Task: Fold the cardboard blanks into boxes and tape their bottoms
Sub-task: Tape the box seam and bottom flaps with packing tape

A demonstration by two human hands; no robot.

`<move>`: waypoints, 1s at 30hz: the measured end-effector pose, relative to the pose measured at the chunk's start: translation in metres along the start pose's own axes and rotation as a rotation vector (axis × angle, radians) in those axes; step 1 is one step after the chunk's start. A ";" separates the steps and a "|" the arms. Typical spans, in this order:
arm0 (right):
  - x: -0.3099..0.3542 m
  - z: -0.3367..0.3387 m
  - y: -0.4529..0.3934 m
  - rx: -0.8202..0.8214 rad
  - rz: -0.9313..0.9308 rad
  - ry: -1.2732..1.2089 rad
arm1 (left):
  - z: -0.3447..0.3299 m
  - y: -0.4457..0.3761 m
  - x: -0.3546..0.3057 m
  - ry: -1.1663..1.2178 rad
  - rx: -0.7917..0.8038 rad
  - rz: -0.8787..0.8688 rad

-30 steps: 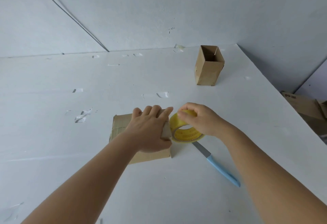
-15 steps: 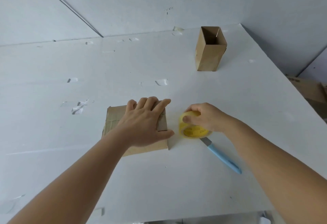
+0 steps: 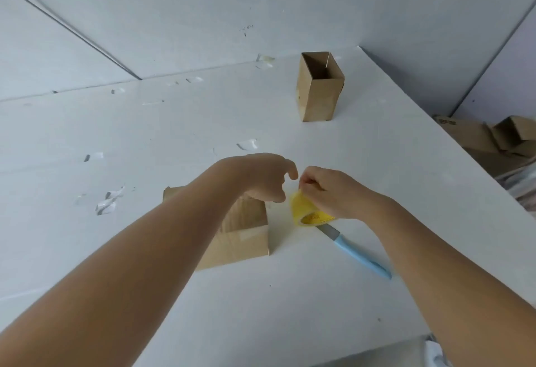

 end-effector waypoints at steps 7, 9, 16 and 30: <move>0.017 0.017 0.014 -0.111 0.064 0.066 | -0.009 -0.023 -0.011 0.159 0.087 -0.039; 0.019 0.022 0.017 -0.146 0.079 0.049 | -0.009 -0.024 -0.008 0.229 0.086 -0.024; 0.004 0.017 0.028 -0.275 0.051 -0.023 | -0.009 -0.024 0.015 0.432 -0.004 0.009; -0.076 -0.066 0.069 -0.221 -0.277 0.304 | -0.006 -0.023 0.016 0.572 -0.124 0.010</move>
Point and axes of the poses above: each hand's wrist, its own y-axis away from the middle knuckle, its own z-axis out of the back of the hand, x = y × z, the point moved 9 cm from there along -y, towards the middle knuckle, and after that the axes turned 3 degrees about z, right-handed, at the moved point
